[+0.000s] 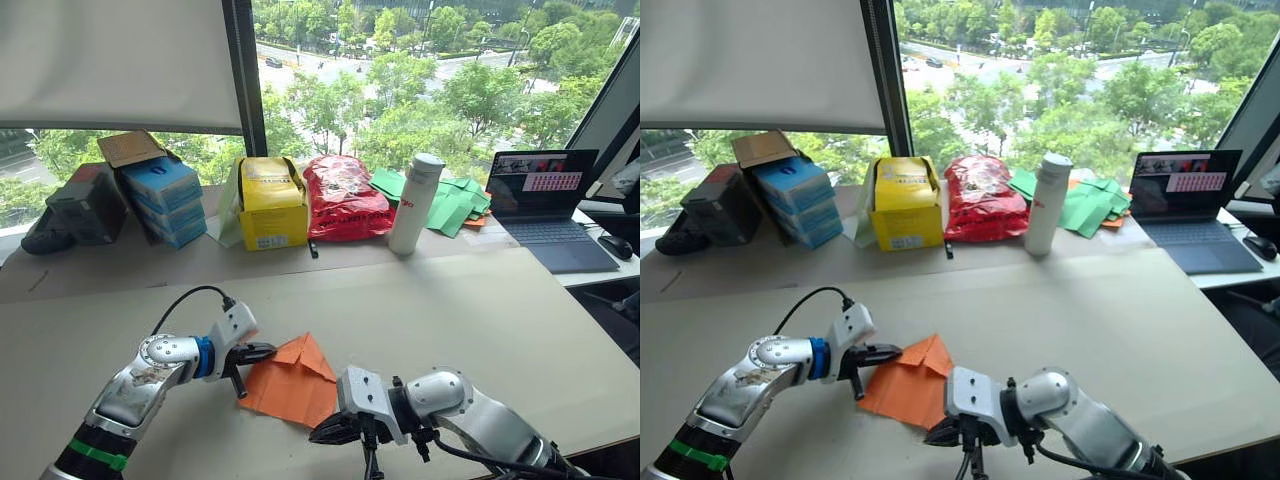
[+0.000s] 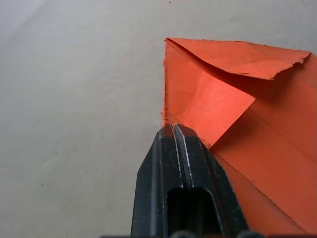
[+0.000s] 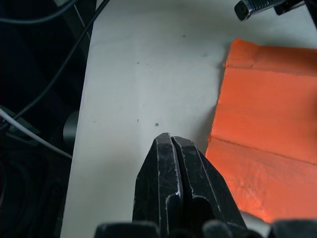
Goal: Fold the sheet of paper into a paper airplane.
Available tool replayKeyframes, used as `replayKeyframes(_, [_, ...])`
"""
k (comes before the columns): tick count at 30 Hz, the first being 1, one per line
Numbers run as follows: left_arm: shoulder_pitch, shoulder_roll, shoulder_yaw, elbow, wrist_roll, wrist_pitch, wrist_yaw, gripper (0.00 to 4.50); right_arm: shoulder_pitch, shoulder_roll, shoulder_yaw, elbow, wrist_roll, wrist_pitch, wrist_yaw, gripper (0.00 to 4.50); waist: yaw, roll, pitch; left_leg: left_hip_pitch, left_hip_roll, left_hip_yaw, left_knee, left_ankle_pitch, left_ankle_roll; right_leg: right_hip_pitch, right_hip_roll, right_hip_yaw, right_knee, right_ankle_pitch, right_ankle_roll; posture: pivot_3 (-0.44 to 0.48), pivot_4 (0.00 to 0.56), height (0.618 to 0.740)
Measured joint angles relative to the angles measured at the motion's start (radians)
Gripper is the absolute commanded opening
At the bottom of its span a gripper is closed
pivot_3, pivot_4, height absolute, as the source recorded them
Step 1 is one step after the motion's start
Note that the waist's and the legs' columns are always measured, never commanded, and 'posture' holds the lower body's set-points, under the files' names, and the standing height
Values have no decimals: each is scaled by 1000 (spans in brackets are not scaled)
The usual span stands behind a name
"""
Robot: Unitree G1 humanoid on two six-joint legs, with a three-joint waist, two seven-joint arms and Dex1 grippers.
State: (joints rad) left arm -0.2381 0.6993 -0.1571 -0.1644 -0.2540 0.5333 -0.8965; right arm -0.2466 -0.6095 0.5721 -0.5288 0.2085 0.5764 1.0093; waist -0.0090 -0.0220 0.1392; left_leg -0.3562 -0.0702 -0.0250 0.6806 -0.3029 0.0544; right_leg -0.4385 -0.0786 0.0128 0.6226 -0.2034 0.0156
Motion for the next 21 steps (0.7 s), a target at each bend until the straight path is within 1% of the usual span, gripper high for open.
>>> replayKeyframes(6, [-2, 7, -5, 22, 23, -42, -17, 12, 29, 3, 47, -6, -41, 1, -42, 0, 1, 0, 0, 1, 0, 0, 0, 0, 0, 0, 0, 0, 0, 0, 0, 0, 150, 740])
replayKeyframes(12, [-1, 15, -6, 23, 29, -51, -23, 12, 32, 18, 87, -8, -138, -16, -110, 0, -1, -1, 0, 1, 0, 0, 0, 2, -3, 1, 1, 0, 1, 0, 0, 0, 150, 740])
replayKeyframes(17, [-2, 20, -6, 22, 30, -46, -27, 12, 80, 38, 83, -39, -187, -8, -193, 0, 0, -1, -1, 2, 0, 0, 0, 2, -3, 1, 1, 0, 1, 0, 0, 0, 150, 740])
replayKeyframes(21, [-16, 21, -12, 21, 30, -31, -33, 12, 144, 34, 31, -94, -199, 45, -274, 0, 3, -1, -1, 1, 0, 0, 1, 2, -3, 1, 1, -1, 1, 0, 0, 0, 150, 740])
